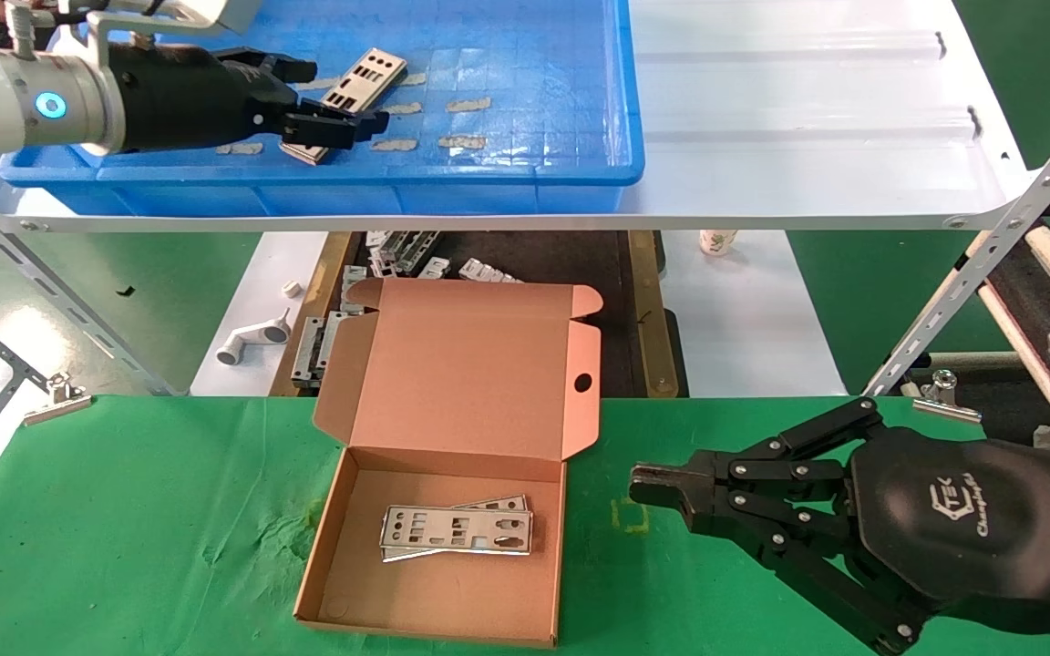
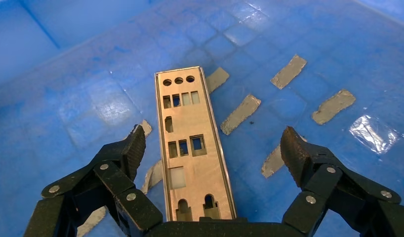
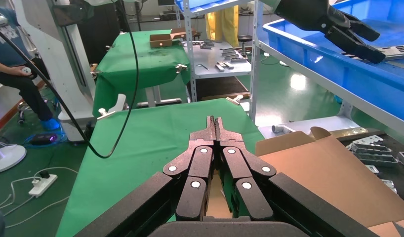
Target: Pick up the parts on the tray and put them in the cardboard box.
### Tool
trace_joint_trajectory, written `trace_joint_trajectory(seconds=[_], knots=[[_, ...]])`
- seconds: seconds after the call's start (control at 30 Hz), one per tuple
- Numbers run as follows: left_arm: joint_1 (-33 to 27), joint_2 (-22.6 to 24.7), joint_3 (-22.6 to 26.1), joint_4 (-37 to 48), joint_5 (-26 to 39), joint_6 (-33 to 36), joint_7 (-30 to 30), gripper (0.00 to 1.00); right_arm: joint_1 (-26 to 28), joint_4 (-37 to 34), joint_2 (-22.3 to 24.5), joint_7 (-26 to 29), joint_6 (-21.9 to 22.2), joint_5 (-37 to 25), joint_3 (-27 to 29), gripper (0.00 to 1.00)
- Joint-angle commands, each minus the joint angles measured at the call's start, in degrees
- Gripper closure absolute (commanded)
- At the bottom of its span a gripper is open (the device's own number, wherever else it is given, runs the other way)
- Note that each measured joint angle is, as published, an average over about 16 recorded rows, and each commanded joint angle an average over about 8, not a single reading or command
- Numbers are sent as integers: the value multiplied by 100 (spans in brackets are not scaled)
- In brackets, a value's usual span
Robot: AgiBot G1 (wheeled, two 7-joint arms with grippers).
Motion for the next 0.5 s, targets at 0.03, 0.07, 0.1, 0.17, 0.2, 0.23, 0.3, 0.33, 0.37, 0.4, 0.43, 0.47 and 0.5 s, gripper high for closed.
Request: trace_joint_trajectory(seconds=[0.03,0.07,0.1,0.17,0.2,0.23,0.3,0.33,0.37,0.4,0.43,0.47,0.5], knots=[[2,36,-3,65,-3,-52,13,100,0,0,0,0,0,0,0,100],[0,45,-6,81,-7,-64,22,100,0,0,0,0,0,0,0,100],[-4,52,-9,94,-12,-73,29,100,0,0,0,0,0,0,0,100],[-9,66,-15,119,-19,-87,44,100,0,0,0,0,0,0,0,100],[-9,73,-16,133,-22,-93,45,100,0,0,0,0,0,0,0,100],[-10,81,-15,149,-20,-100,44,100,0,0,0,0,0,0,0,100],[-8,97,-13,179,-16,-123,39,100,0,0,0,0,0,0,0,100],[-6,105,-10,194,-13,-141,35,100,0,0,0,0,0,0,-1,100],[-4,113,-7,206,-8,-162,33,100,0,0,0,0,0,0,-1,100],[-1,120,-6,218,-7,-183,28,100,0,0,0,0,0,0,-1,100],[0,126,-6,226,-7,-202,26,100,0,0,0,0,0,0,-1,100],[2,130,-7,229,-7,-220,30,100,0,0,0,0,0,0,-1,100],[3,132,-9,231,-11,-235,34,100,0,0,0,0,0,0,-1,100]])
